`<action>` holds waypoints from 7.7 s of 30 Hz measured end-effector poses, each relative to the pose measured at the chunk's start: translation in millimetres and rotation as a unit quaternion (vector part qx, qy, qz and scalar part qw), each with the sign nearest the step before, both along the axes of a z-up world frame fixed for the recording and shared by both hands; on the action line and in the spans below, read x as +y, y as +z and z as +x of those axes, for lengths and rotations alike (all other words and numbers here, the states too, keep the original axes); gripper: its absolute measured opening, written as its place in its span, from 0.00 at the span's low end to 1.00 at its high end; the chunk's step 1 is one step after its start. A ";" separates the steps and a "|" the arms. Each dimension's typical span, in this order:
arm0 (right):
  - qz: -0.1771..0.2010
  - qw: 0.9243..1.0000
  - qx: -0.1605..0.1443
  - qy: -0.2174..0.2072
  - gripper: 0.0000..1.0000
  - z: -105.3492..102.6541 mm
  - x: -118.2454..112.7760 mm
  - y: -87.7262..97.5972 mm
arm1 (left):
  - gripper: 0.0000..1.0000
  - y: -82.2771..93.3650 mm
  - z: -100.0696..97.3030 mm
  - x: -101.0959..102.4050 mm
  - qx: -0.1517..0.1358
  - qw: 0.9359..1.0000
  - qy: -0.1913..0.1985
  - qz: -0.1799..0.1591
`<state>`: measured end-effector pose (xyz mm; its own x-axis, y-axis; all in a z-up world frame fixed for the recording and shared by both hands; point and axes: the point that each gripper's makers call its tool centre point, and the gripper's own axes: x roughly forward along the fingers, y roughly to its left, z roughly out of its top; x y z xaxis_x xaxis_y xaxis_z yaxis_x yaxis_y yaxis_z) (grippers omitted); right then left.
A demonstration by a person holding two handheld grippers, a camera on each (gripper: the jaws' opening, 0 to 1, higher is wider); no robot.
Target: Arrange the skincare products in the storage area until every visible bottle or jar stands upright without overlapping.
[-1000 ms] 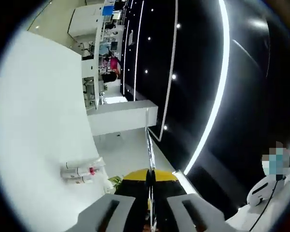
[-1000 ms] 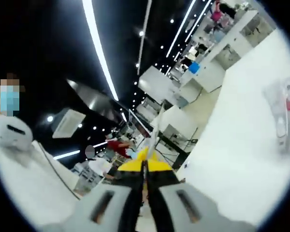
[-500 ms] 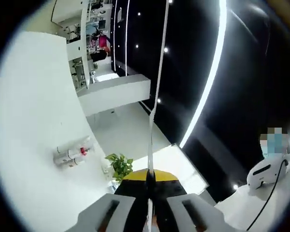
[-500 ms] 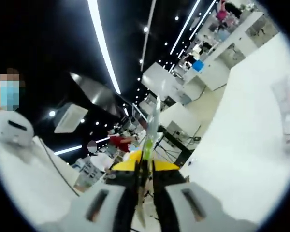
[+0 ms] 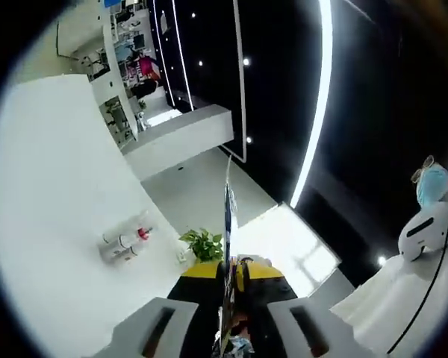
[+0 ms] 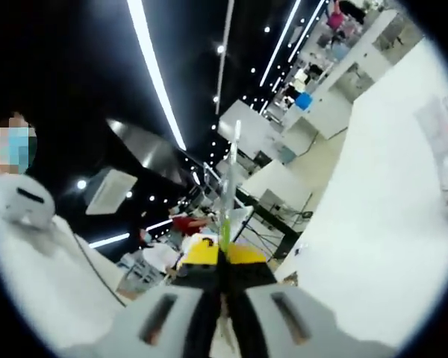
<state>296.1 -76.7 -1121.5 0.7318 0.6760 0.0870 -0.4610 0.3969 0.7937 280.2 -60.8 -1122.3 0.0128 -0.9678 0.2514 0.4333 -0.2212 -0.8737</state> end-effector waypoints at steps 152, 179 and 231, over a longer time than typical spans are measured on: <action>-0.060 0.909 0.332 -0.245 0.00 108.6 -163.1 -273.1 | 0.19 -256.6 174.3 -101.9 0.022 0.936 0.078 0.344; -0.203 0.886 0.302 -0.287 0.12 80.3 -171.2 -265.3 | 0.18 -267.9 164.4 -105.4 -0.009 0.928 0.056 0.368; -0.212 0.877 0.290 -0.319 0.18 -7.8 -173.9 -246.1 | 0.32 -246.7 166.1 -115.6 -0.172 0.913 0.024 0.369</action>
<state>288.3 -250.6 -1367.6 0.8109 -0.0059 -0.5852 0.3954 0.7426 0.5405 446.3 -176.4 -1369.0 0.1022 -0.8755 -0.4724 0.7035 0.3993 -0.5879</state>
